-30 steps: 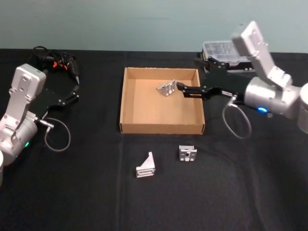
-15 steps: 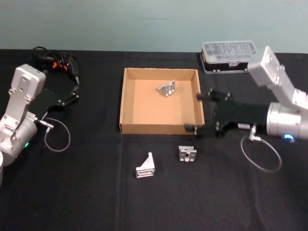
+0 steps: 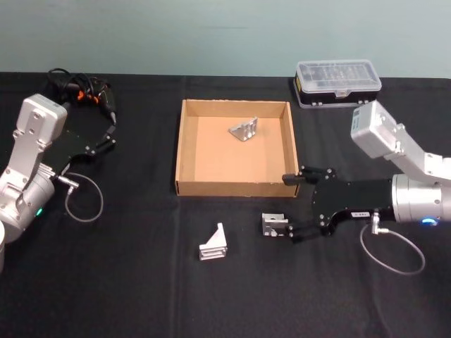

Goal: Use one hand to pick up the angle iron from the table and place it into the box.

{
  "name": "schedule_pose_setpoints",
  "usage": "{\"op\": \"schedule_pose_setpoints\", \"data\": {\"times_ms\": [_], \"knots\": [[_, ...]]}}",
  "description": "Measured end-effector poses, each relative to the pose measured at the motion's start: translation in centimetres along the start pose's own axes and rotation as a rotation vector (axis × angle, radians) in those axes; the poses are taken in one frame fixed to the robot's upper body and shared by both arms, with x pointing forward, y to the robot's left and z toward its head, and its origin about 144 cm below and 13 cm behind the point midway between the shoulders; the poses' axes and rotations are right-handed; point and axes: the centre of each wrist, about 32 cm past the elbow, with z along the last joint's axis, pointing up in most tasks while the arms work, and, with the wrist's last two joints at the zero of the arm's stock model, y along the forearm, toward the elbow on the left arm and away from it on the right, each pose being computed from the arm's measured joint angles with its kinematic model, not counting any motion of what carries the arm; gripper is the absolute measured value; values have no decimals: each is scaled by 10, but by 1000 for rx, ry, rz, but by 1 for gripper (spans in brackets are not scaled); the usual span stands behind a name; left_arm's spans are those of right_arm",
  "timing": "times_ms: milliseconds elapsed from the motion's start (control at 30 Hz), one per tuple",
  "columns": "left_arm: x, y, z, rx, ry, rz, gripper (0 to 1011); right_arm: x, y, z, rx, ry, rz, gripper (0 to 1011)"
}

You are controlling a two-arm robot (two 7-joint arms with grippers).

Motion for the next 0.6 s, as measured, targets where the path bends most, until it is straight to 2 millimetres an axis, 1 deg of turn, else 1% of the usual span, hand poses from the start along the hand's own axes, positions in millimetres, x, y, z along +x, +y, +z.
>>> {"op": "schedule_pose_setpoints", "data": {"times_ms": [300,600], "knots": [[0,0,0,0,0,0,1000,3,8,-5,-57,-31,37,1002],[0,0,0,0,0,0,1000,9,17,-11,-75,-28,51,1002]]}}
